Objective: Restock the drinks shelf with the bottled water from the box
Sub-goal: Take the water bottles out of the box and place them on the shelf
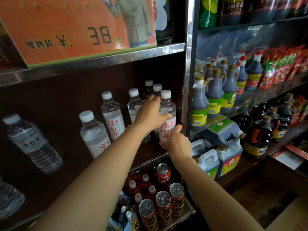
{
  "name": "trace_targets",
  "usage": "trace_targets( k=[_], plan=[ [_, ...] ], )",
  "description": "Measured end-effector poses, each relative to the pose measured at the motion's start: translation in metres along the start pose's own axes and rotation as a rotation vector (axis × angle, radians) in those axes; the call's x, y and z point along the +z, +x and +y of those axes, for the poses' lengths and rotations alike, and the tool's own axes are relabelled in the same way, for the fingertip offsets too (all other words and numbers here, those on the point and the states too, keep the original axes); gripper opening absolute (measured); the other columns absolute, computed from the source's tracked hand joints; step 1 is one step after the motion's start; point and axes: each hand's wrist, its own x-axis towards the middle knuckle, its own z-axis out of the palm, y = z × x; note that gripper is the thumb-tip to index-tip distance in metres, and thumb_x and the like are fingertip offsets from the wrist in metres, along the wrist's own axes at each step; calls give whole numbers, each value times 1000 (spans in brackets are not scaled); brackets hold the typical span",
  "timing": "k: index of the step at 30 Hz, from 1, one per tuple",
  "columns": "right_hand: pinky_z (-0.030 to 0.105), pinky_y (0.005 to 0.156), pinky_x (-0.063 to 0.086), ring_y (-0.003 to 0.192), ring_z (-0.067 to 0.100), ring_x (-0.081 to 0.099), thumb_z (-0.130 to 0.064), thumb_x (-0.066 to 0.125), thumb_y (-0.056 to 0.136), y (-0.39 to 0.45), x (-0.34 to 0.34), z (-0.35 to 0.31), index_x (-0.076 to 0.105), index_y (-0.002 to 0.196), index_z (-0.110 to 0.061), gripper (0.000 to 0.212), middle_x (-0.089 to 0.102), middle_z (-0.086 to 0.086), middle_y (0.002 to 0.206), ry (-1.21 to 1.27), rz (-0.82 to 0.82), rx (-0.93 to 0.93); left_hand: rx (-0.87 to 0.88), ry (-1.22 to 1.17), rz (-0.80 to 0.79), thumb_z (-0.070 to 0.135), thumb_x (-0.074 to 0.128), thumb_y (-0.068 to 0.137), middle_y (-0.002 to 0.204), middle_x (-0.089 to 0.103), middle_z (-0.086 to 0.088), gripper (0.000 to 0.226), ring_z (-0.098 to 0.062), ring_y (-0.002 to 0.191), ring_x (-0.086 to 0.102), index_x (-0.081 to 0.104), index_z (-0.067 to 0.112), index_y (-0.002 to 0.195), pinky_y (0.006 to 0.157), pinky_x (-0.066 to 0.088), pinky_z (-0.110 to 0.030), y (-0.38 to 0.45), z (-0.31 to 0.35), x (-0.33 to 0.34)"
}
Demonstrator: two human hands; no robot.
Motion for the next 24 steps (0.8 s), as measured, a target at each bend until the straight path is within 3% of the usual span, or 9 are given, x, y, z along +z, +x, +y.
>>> trace_targets(
  k=[3,7,10,12,15,21,24],
  plan=[
    [41,74,55,99,34,66,-40,72,81,-6,-3,1,27,123,-8,70,65,13,111,-38,26,-30,-48,-14,32,43,71,78,133,43,-2,62,-23,123,47,49,16,130,97,45,-38,-4,4,6],
    [41,69,52,98,37,64,-41,73,80,-22,-18,12,28,114,-11,64,63,15,112,71,36,-87,-151,-95,46,41,75,74,135,41,-5,64,-24,120,49,50,18,129,97,46,-38,-6,15,7],
    [35,64,44,96,36,64,-40,74,79,-29,-37,18,30,112,-12,62,65,13,108,82,21,-129,-319,-266,6,46,83,54,128,53,-3,78,-22,114,57,54,22,122,93,51,-41,-13,17,9],
    [34,62,41,95,35,64,-39,73,79,-32,-48,17,32,113,-11,60,66,13,107,53,-2,-165,-404,-367,16,48,84,45,130,52,0,91,-19,116,56,50,22,125,93,52,-41,-20,10,14],
    [36,64,43,95,36,64,-40,71,79,-32,-63,8,35,113,-11,57,66,13,106,-20,-17,-206,-481,-454,46,43,84,56,133,45,0,90,-19,120,51,44,17,132,98,46,-33,-41,9,7],
    [35,68,44,99,35,63,-40,71,80,-41,-82,-19,39,121,-13,58,65,13,110,-149,-81,-308,-506,-441,82,31,73,78,124,60,-8,52,-25,113,59,55,12,123,93,47,-30,-84,-1,-22],
    [36,76,49,104,31,62,-42,71,80,-53,-82,-35,42,123,-14,59,64,10,113,-153,-123,-378,-518,-387,77,26,69,84,134,53,-8,63,-23,120,54,42,8,138,90,40,-24,-118,-5,-37]
  ],
)
